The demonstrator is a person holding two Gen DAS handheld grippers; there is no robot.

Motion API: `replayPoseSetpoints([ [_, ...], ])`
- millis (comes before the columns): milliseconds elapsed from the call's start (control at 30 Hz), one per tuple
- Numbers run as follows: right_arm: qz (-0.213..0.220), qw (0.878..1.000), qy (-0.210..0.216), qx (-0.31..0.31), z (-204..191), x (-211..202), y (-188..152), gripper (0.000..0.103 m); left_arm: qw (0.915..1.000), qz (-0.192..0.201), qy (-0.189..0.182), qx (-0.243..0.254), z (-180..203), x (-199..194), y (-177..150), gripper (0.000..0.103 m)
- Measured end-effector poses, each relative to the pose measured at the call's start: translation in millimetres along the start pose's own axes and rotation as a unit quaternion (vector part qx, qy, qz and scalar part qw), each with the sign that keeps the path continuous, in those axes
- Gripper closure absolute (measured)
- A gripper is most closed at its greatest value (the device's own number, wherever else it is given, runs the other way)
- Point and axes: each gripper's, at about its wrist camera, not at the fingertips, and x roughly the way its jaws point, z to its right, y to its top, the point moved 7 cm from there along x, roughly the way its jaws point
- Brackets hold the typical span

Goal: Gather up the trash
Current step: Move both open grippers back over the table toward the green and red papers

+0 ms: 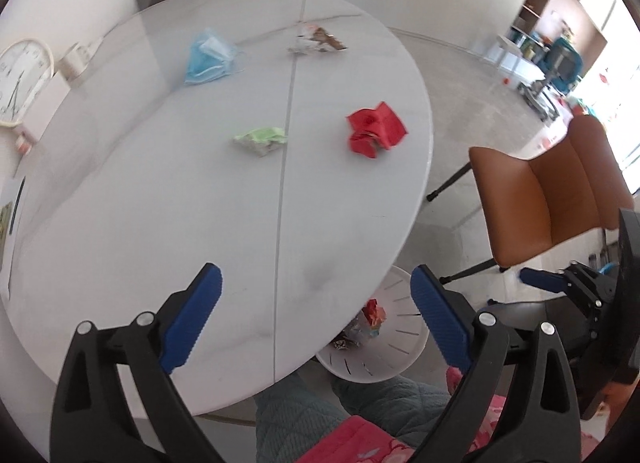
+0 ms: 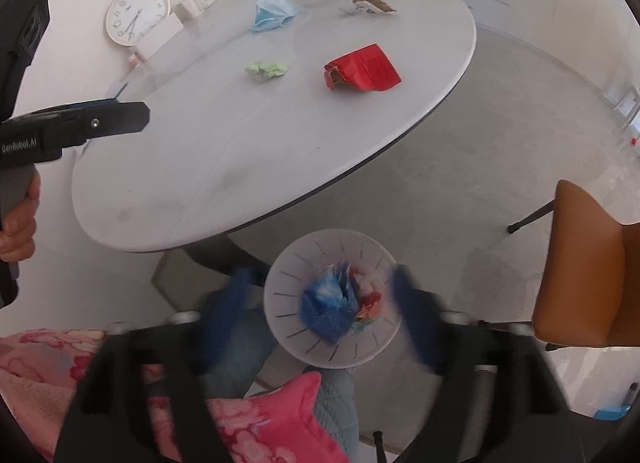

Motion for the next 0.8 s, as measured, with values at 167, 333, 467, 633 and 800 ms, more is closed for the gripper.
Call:
replayPoseSetpoints([
  [167, 0.006, 1.000, 0.000, 0.018, 5.4, -0.6, 11.3, 0.013, 0.9997, -0.001, 0.013, -0.021, -13.5, 0.7, -0.7, 0.012],
  [333, 0.031, 0.999, -0.009, 0.029, 11.8, -6.7, 32.7, 0.010, 0.9991, 0.006, 0.019, -0.039, -24.0, -3.2, 3.6, 0.012],
  [467, 0.046, 0.998, -0.015, 0.033, 13.9, -10.8, 47.7, 0.006, 0.9985, 0.009, 0.022, -0.050, -31.4, -5.4, 5.0, 0.012],
  [633, 0.048, 0.998, -0.018, 0.036, 14.3, -9.5, 56.9, 0.006, 0.9983, 0.010, 0.029, -0.049, -37.8, -7.1, 9.2, 0.012],
  [800, 0.044, 0.998, -0.019, 0.043, 13.6, -4.6, 59.7, 0.006, 0.9984, 0.011, 0.032, -0.044, -43.1, -7.0, 13.3, 0.012],
])
